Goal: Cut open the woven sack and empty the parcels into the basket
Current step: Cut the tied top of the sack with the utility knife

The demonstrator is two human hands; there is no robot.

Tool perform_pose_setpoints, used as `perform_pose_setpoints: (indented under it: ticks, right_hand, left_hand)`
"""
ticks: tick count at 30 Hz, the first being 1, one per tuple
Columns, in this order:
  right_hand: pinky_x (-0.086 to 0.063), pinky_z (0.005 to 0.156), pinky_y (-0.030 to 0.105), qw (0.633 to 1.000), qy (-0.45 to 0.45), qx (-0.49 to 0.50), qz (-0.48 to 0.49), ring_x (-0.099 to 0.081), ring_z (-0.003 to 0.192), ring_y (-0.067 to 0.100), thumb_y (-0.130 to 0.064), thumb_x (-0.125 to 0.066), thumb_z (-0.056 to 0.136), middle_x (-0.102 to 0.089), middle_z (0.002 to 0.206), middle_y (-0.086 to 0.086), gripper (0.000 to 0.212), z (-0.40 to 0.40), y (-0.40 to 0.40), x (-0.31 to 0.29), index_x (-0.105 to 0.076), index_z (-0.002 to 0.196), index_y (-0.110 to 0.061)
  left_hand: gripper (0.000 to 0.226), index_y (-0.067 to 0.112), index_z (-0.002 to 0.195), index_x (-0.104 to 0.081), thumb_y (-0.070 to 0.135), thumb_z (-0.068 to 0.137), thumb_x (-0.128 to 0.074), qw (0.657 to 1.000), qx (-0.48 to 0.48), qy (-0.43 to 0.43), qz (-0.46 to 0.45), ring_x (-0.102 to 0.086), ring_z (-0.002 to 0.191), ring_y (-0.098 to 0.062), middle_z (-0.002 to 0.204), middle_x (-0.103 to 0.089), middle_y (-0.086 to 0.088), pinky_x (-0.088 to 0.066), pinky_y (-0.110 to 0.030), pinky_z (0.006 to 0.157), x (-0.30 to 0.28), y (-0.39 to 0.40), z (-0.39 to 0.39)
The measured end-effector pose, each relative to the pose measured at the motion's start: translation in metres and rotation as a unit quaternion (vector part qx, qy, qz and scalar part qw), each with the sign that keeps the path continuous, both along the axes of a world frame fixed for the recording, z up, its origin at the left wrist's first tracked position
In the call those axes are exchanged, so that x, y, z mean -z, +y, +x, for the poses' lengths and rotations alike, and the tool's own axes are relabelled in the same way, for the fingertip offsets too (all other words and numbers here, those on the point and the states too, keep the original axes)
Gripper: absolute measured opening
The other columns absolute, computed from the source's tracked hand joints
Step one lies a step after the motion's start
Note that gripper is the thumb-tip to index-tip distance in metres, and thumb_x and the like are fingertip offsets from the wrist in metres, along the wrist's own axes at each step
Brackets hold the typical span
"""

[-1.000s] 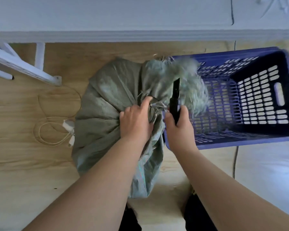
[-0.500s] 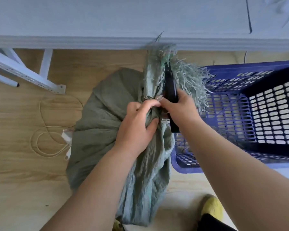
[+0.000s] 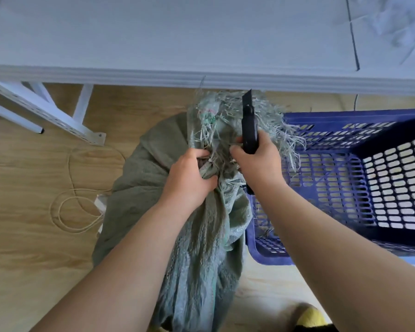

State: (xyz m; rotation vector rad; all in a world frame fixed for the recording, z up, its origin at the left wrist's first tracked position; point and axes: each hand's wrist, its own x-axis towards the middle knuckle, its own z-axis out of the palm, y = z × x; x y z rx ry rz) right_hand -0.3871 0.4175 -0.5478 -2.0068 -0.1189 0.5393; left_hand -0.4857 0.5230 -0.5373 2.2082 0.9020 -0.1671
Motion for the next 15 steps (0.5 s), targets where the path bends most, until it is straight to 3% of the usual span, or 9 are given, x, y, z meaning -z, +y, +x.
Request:
perform_pose_setpoints:
  ticks: [3,7,12,15]
  right_hand:
    - [-0.052,0.069,0.04,0.998,0.012,-0.049,0.044,-0.058,0.068,0.016,-0.022,-0.073,0.08,-0.059,0.07,-0.008,0.014,-0.003,0.005,0.005,-0.06,0.082,-0.028]
    - [-0.048,0.054,0.033,0.987,0.032,-0.081,0.132,-0.051,0.053,0.012,-0.023,-0.079,0.078,-0.055,0.059,-0.007,0.016,0.0,0.017,0.015,-0.064,0.079,-0.02]
    - [-0.047,0.049,0.027,0.987,0.043,-0.066,0.136,-0.054,0.045,0.01,-0.021,-0.078,0.079,-0.06,0.059,0.003,0.016,0.002,0.022,0.018,-0.066,0.08,-0.011]
    - [-0.047,0.046,0.017,0.982,0.079,-0.027,0.17,-0.058,0.045,0.002,-0.017,-0.076,0.081,-0.064,0.063,0.002,0.011,-0.002,0.012,0.007,-0.067,0.082,-0.011]
  left_hand:
    - [0.056,0.029,0.13,-0.05,0.024,0.08,-0.073,0.999,-0.027,-0.045,0.013,-0.056,0.108,-0.016,0.12,-0.058,0.003,-0.039,-0.023,0.078,0.006,0.01,0.005]
    - [0.051,0.03,0.124,-0.052,0.021,0.079,-0.073,0.996,-0.017,-0.081,0.045,-0.055,0.097,-0.011,0.112,-0.058,0.007,-0.04,-0.023,0.074,0.018,0.016,0.015]
    - [0.053,0.033,0.124,-0.048,0.025,0.078,-0.072,0.987,0.02,-0.108,0.117,-0.055,0.109,-0.019,0.119,-0.051,0.004,-0.048,-0.037,0.088,0.028,0.009,0.01]
    - [0.054,0.036,0.131,-0.05,0.043,0.08,-0.066,0.962,0.044,-0.178,0.204,-0.044,0.117,-0.016,0.125,-0.042,0.004,-0.038,-0.03,0.101,0.013,0.004,0.0]
